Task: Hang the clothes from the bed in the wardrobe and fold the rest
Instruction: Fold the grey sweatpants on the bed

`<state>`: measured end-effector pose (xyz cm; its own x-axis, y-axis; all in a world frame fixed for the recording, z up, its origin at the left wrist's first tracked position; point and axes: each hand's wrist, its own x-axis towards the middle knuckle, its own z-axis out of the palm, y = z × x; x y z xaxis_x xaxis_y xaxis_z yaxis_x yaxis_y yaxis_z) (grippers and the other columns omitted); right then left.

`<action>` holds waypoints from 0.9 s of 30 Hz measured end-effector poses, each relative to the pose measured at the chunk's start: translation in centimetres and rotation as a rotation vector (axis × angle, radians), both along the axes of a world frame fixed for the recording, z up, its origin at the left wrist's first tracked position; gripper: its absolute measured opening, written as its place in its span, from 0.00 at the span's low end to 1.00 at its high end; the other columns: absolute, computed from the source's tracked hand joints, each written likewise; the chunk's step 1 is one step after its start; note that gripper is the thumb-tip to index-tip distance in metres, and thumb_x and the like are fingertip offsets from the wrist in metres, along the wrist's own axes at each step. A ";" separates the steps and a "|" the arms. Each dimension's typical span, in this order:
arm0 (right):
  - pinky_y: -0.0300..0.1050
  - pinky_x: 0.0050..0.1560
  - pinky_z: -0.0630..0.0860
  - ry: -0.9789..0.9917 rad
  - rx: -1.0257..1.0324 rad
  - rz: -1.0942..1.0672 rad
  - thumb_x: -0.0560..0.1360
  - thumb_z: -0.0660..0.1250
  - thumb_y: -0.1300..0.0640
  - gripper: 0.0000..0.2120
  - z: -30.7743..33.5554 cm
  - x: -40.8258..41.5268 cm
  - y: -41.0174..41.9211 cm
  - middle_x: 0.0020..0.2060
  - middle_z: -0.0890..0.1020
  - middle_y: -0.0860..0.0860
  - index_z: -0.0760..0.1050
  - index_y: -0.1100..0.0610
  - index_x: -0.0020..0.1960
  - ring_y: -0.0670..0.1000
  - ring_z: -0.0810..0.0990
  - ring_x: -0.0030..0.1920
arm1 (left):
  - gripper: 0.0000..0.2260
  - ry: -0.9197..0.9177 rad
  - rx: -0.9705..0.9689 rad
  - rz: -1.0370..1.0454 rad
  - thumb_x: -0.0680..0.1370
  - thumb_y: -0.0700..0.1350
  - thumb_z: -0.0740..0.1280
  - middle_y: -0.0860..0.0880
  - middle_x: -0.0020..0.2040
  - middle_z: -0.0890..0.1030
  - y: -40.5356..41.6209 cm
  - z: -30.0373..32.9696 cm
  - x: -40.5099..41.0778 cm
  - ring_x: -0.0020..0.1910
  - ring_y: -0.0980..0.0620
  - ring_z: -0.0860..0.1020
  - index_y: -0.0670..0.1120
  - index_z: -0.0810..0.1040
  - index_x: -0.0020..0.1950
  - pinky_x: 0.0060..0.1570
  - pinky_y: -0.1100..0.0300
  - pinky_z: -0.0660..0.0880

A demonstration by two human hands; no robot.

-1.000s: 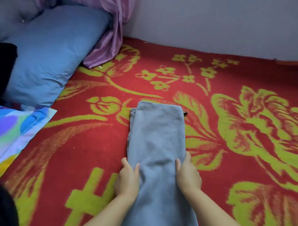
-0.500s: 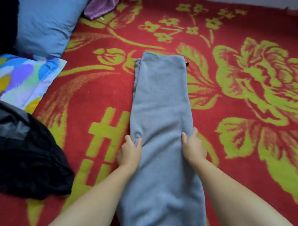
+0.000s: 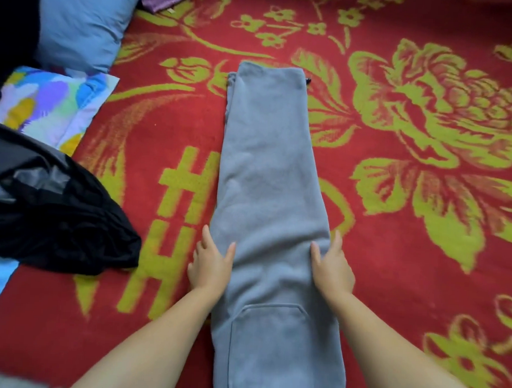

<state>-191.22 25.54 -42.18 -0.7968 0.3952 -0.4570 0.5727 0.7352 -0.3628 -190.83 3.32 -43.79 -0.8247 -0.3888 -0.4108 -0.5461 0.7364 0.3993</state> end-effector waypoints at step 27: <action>0.52 0.59 0.74 -0.262 -0.481 -0.135 0.64 0.72 0.47 0.30 0.6 29.2 2.8 0.54 0.79 0.52 0.69 0.58 0.61 0.57 0.78 0.57 | 0.21 -0.303 0.857 0.527 0.69 0.43 0.76 0.43 0.53 0.83 4.4 1.3 29.8 0.49 0.47 0.81 0.39 0.77 0.59 0.52 0.54 0.78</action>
<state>-162.06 28.39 -41.60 -0.5891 0.1835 -0.7869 0.7661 0.4363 -0.4718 -161.01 7.73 -42.46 -0.4522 -0.1504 -0.8792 -0.8796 -0.0882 0.4675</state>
